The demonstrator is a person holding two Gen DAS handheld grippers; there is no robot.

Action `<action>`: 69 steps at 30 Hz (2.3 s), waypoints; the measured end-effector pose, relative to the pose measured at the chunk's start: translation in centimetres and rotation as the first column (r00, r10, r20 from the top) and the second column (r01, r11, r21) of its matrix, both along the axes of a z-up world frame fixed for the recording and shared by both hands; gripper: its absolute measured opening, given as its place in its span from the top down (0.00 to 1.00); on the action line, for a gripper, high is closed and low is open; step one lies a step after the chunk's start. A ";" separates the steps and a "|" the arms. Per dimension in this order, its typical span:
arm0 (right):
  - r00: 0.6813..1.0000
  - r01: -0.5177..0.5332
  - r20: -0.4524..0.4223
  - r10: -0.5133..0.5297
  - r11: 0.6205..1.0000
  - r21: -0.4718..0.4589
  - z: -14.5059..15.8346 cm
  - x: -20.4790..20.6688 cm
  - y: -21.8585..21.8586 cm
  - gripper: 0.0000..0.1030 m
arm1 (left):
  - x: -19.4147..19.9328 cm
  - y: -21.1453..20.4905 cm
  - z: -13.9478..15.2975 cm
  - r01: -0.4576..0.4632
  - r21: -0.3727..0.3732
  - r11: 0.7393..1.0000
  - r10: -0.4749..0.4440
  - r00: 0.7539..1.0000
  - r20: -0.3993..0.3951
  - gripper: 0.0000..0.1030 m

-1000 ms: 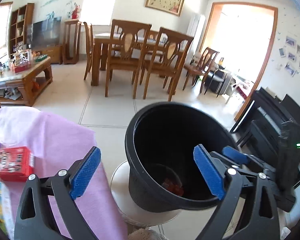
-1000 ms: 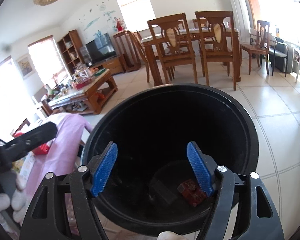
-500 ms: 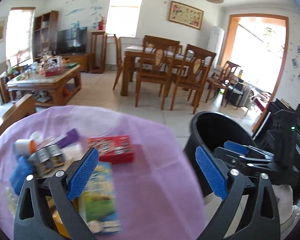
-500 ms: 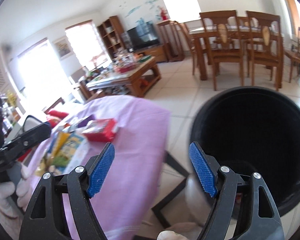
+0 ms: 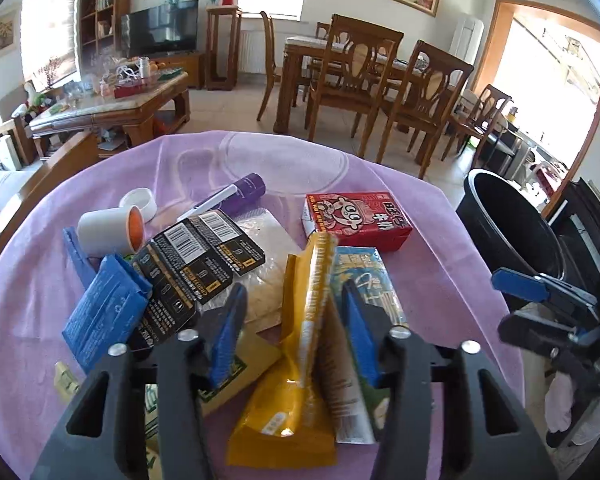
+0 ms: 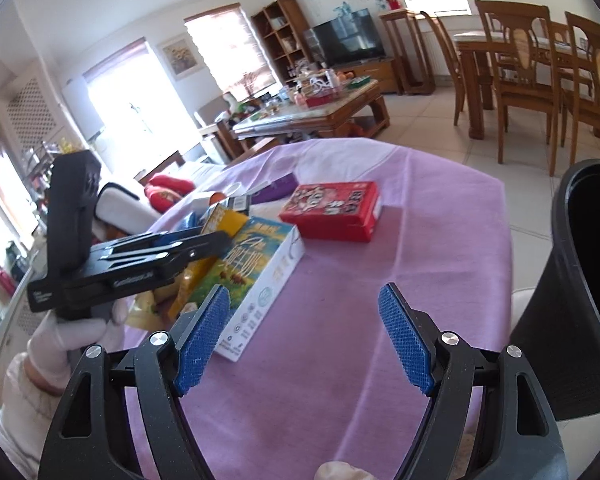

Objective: Collect trash
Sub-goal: 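Grasp the yellow snack bag with the left tool while the right tool grasps the milk carton, then move both tools over the black bin and open them to drop the items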

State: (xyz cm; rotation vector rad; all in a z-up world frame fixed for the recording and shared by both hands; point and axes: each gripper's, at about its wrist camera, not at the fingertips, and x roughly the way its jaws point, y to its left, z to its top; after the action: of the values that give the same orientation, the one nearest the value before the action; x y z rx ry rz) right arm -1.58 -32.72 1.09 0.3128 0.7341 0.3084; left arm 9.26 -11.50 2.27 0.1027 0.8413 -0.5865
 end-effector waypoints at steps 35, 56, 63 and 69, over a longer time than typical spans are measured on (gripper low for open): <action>0.987 -0.034 -0.158 0.007 0.985 -0.167 -1.7 6.3 9.2 0.35 | -3.1 6.2 3.5 -0.049 -0.195 0.980 0.073 0.990 0.117 0.97; 0.992 0.122 0.042 -0.119 0.989 -0.086 2.7 1.6 -2.0 0.51 | -3.8 -1.5 5.2 0.076 -0.224 0.972 -0.046 0.990 0.137 0.97; 0.941 0.338 0.071 -0.331 0.934 -0.118 3.2 -1.7 -14.1 0.51 | -3.4 -12.2 5.8 0.214 -0.268 0.939 -0.191 0.976 0.108 0.97; 0.883 0.463 0.019 -0.469 0.864 -0.198 1.2 -4.2 -23.3 0.51 | -3.0 -22.5 4.0 0.299 -0.303 0.905 -0.304 0.952 0.033 0.97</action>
State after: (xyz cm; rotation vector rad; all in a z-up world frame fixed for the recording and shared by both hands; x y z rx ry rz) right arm -5.83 -55.99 2.25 0.2968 0.6878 -0.2313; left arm 6.28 -34.04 6.23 -0.0552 0.7444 -1.0052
